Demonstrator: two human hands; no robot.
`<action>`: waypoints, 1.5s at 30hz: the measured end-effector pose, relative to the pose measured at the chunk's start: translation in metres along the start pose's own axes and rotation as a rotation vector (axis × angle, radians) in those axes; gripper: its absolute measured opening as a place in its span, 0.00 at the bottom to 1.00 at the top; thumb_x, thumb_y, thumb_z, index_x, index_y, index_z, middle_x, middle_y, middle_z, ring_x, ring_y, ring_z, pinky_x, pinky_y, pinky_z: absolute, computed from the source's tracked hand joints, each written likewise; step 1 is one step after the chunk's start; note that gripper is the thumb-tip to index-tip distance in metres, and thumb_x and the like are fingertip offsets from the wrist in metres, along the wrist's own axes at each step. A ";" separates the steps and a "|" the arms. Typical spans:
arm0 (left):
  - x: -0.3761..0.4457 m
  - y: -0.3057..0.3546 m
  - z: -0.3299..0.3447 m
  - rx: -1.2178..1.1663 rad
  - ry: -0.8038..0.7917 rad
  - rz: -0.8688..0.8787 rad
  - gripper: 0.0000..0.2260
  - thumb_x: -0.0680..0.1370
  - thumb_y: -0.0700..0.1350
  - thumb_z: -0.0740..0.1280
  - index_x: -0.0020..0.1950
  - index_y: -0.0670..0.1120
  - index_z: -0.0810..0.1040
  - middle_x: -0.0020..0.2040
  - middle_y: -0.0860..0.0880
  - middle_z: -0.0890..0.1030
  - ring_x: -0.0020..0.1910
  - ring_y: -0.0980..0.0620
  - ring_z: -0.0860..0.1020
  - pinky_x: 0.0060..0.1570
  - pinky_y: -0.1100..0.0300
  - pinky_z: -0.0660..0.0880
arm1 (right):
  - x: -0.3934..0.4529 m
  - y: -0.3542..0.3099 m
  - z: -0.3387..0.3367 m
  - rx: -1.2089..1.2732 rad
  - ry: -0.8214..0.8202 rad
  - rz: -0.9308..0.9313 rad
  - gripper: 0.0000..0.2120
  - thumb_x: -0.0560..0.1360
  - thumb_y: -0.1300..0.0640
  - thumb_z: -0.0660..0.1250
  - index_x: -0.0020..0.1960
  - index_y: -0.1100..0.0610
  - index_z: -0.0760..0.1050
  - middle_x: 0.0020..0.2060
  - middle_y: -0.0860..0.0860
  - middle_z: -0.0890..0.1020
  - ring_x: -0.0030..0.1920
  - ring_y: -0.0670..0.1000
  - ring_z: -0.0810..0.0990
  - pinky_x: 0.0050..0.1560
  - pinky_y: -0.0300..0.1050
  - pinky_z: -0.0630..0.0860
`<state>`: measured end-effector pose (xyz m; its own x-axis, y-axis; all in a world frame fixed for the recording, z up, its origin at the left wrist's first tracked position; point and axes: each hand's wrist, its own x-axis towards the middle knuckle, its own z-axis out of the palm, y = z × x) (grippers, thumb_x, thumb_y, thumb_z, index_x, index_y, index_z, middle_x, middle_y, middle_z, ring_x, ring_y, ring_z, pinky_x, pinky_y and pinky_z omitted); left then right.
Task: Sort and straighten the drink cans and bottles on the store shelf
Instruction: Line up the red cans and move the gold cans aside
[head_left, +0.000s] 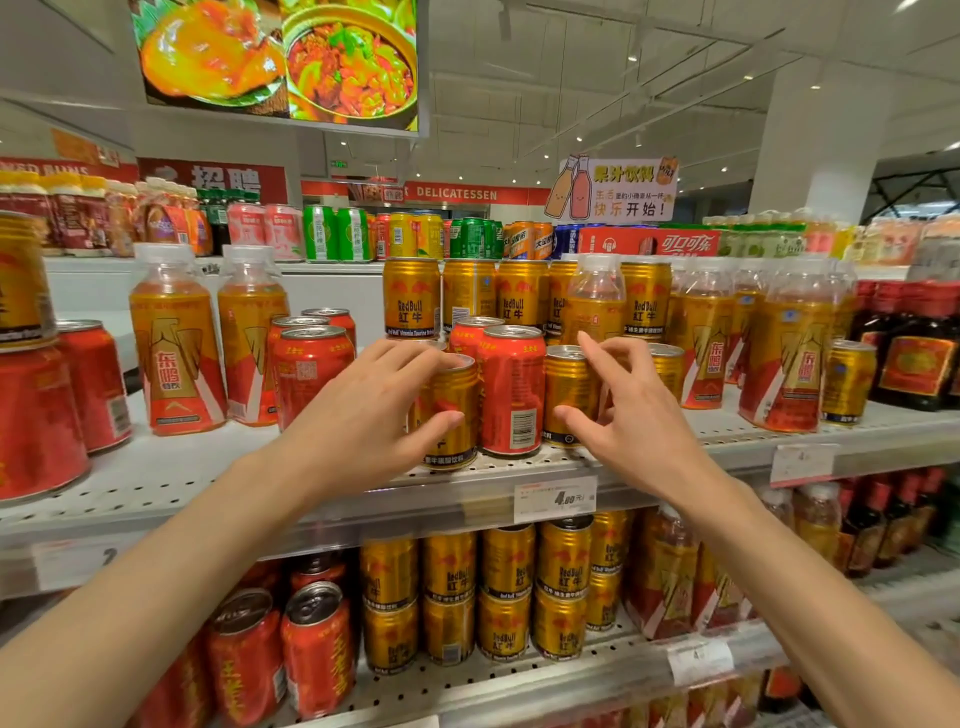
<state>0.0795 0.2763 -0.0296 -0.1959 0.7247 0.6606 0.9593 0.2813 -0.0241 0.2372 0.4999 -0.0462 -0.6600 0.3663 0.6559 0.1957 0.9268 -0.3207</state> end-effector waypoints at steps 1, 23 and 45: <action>0.000 0.000 0.000 -0.003 0.005 -0.003 0.23 0.80 0.61 0.62 0.73 0.55 0.70 0.68 0.55 0.75 0.68 0.54 0.70 0.68 0.54 0.70 | 0.000 0.001 0.001 -0.017 0.003 -0.021 0.39 0.77 0.45 0.70 0.81 0.52 0.55 0.70 0.52 0.64 0.57 0.54 0.77 0.60 0.49 0.78; -0.007 0.004 -0.002 -0.137 -0.012 -0.075 0.22 0.81 0.54 0.65 0.75 0.57 0.67 0.71 0.56 0.74 0.72 0.58 0.68 0.71 0.52 0.69 | 0.037 -0.042 -0.014 0.300 -0.126 -0.080 0.20 0.72 0.41 0.73 0.57 0.47 0.69 0.56 0.44 0.77 0.57 0.46 0.77 0.49 0.36 0.74; -0.027 0.031 -0.036 -0.630 0.176 -0.322 0.31 0.69 0.64 0.76 0.69 0.60 0.72 0.54 0.58 0.83 0.53 0.60 0.82 0.52 0.59 0.81 | 0.025 -0.104 -0.034 0.823 -0.165 -0.119 0.22 0.68 0.45 0.74 0.53 0.58 0.74 0.49 0.50 0.86 0.52 0.46 0.85 0.51 0.44 0.83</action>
<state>0.1215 0.2424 -0.0212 -0.5036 0.5399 0.6745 0.8051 0.0100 0.5931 0.2250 0.4155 0.0263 -0.7524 0.1947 0.6292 -0.4297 0.5789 -0.6930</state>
